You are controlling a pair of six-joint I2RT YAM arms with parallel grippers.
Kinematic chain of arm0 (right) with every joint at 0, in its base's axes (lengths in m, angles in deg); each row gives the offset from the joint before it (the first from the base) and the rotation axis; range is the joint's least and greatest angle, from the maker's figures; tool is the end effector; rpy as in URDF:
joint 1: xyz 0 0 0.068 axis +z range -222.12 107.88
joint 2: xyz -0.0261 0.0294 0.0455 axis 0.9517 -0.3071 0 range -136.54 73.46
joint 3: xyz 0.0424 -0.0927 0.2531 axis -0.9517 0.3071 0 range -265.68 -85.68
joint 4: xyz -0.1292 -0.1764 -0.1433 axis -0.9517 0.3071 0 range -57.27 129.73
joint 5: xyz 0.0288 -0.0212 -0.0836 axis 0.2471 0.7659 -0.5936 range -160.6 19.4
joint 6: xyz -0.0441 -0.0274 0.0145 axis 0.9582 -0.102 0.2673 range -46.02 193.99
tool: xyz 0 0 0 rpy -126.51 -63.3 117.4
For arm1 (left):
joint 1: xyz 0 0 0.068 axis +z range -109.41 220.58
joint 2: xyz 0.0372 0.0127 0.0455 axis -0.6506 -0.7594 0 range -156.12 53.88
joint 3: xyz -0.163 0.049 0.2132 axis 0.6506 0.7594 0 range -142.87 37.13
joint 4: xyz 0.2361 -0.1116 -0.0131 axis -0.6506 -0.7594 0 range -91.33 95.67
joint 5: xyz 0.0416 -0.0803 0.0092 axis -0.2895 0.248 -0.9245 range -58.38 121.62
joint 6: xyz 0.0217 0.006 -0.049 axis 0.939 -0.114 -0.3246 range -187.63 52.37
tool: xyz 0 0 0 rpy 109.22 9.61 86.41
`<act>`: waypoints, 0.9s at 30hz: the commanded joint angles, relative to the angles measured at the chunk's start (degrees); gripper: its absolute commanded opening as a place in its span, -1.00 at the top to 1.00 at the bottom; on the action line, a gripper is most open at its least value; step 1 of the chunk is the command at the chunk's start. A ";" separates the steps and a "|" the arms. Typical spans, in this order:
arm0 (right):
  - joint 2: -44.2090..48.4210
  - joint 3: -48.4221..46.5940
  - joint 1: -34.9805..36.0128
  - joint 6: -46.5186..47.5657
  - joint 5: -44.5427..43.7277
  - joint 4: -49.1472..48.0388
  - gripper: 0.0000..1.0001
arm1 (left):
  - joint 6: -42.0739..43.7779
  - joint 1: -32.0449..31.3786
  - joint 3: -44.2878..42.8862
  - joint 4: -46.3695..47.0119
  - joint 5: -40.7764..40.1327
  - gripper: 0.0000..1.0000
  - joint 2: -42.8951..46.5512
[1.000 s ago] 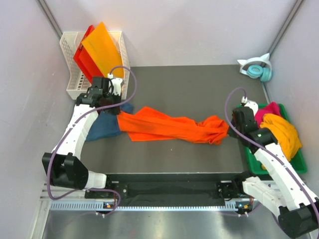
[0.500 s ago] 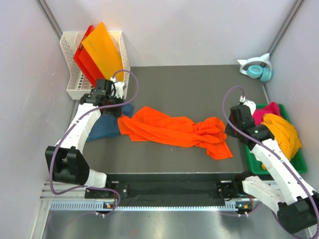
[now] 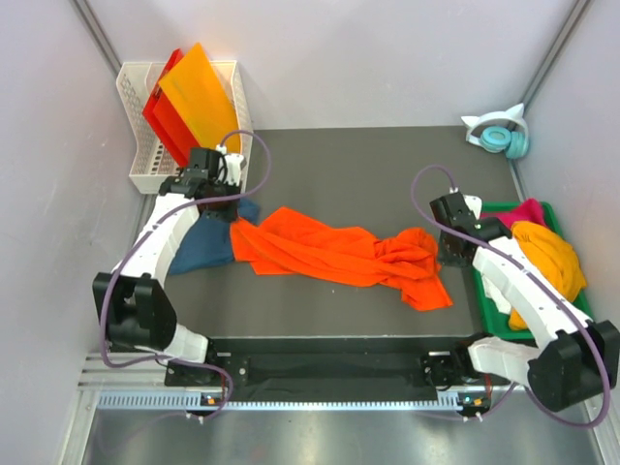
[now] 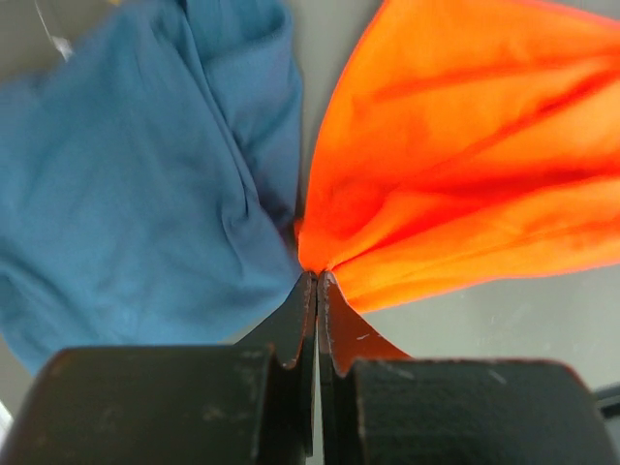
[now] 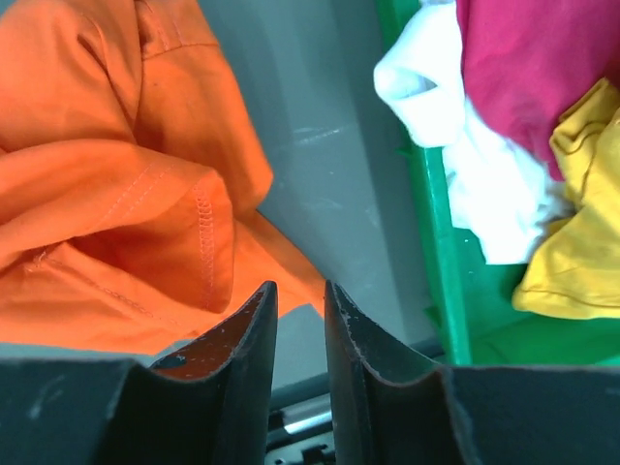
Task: Fold and stack the t-shirts
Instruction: Flatten the tshirt out
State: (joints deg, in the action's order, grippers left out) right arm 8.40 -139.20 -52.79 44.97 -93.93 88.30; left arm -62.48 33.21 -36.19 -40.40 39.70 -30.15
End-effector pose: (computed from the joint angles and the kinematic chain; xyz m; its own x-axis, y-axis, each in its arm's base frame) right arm 0.1954 0.0535 0.2644 -0.8371 0.1784 -0.5171 0.2830 0.9502 -0.1304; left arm 0.3010 -0.0441 0.2981 -0.8079 0.1943 -0.5564 0.2772 0.9584 -0.0678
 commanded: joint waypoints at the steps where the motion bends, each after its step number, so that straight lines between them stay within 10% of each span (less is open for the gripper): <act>1: -4.09 -5.10 0.44 5.55 -1.11 3.66 0.46 | -1.72 0.26 -6.91 4.67 -0.52 1.00 -5.34; 27: -10.44 -4.75 6.86 1.24 8.57 -0.99 0.42 | -1.63 0.61 -39.95 2.83 -6.93 1.00 -31.97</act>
State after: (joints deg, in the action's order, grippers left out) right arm -1.76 -142.19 -46.64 47.09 -85.24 87.54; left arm -64.63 33.23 -67.46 -38.01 35.35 -57.82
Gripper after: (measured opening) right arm 0.293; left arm 0.011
